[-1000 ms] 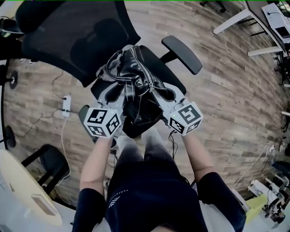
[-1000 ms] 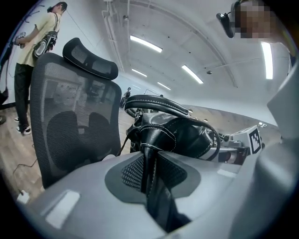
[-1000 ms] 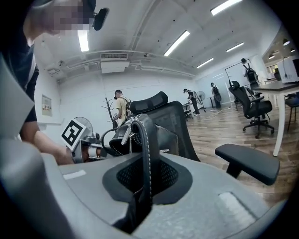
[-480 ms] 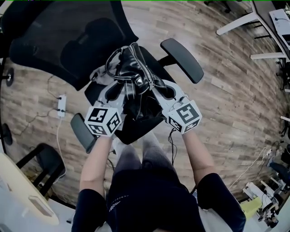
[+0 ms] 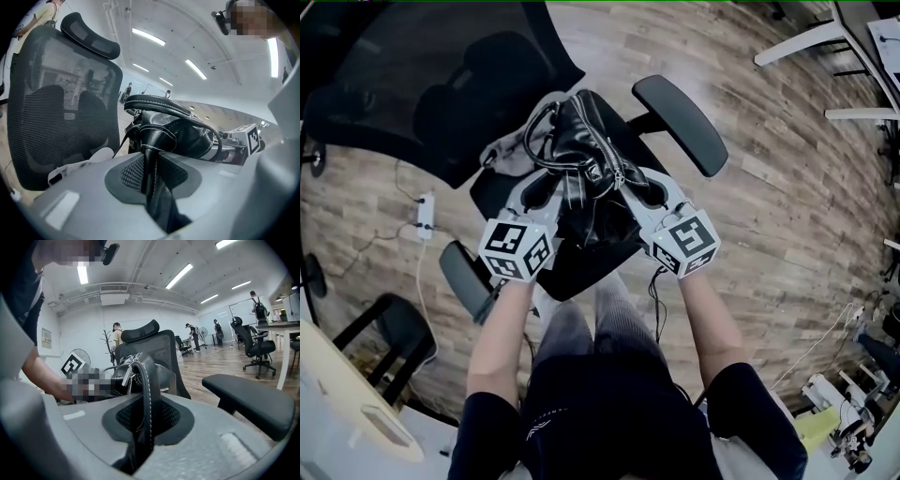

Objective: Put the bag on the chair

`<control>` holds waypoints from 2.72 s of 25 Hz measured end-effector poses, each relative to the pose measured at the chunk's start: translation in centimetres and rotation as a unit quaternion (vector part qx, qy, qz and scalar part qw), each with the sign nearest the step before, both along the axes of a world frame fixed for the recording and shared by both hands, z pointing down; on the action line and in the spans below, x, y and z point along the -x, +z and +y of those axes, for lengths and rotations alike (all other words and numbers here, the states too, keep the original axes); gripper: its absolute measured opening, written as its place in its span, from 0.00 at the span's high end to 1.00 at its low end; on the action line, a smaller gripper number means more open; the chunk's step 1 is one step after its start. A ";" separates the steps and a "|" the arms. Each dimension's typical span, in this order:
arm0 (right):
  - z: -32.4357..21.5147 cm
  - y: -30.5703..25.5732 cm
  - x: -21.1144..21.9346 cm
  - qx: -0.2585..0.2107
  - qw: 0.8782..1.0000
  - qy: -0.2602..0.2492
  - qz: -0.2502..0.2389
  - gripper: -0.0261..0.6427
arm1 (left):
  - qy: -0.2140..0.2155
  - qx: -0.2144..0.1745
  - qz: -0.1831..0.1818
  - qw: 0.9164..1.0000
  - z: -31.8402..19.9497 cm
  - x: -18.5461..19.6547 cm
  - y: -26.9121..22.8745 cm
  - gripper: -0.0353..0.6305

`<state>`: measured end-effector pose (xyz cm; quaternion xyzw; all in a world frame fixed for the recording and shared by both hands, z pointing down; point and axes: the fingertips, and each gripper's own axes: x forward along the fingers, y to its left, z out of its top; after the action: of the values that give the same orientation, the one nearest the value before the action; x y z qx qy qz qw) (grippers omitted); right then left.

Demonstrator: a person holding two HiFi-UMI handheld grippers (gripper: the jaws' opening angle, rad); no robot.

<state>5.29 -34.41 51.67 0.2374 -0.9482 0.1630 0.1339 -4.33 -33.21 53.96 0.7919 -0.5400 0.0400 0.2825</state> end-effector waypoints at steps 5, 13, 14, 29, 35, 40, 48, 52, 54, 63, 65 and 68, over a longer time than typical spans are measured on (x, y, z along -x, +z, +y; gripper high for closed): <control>0.8 0.9 -0.6 0.015 1.000 -0.002 0.009 0.88 | 0.022 0.021 0.006 1.000 0.5 -0.5 1.0 0.78; 1.9 2.3 -1.7 0.028 0.998 -0.007 0.049 0.84 | 0.057 0.040 0.013 0.997 1.7 -1.2 2.3 0.75; 2.1 2.3 -1.8 0.029 0.998 -0.006 0.052 0.84 | 0.060 0.042 0.014 0.997 1.9 -1.3 2.3 0.75; 6.3 4.8 -5.0 0.053 0.991 0.017 0.118 0.80 | 0.152 0.078 -0.006 0.985 5.6 -4.0 4.1 0.72; 7.7 5.6 -6.0 0.057 0.989 0.039 0.134 0.79 | 0.173 0.084 -0.015 0.981 6.9 -4.8 4.5 0.71; 8.9 5.8 -5.5 0.049 0.986 0.039 0.157 0.77 | 0.184 0.091 -0.035 0.978 8.2 -4.1 4.7 0.70; 9.3 6.3 -6.4 0.047 0.977 0.043 0.204 0.73 | 0.191 0.113 -0.060 0.973 8.7 -4.2 5.2 0.68; 9.6 5.8 -7.0 0.039 0.972 0.050 0.227 0.71 | 0.195 0.114 -0.072 0.971 8.9 -3.9 5.5 0.66; 9.9 5.4 -7.7 0.042 0.971 0.060 0.226 0.71 | 0.193 0.116 -0.073 0.972 9.1 -3.7 5.5 0.64; 11.6 3.8 -8.9 0.045 0.968 0.085 0.230 0.71 | 0.185 0.119 -0.061 0.974 10.7 -2.1 3.7 0.63; 11.8 3.4 -9.1 0.046 0.967 0.090 0.234 0.71 | 0.186 0.118 -0.061 0.974 11.1 -1.6 3.2 0.64; 11.8 2.4 -9.3 0.040 0.966 0.097 0.238 0.71 | 0.185 0.113 -0.061 0.974 11.3 -0.7 2.3 0.66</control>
<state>14.59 -22.59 54.05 0.3542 -0.8544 0.1518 0.3485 -3.65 -21.94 56.26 0.8370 -0.3919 0.2011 0.3245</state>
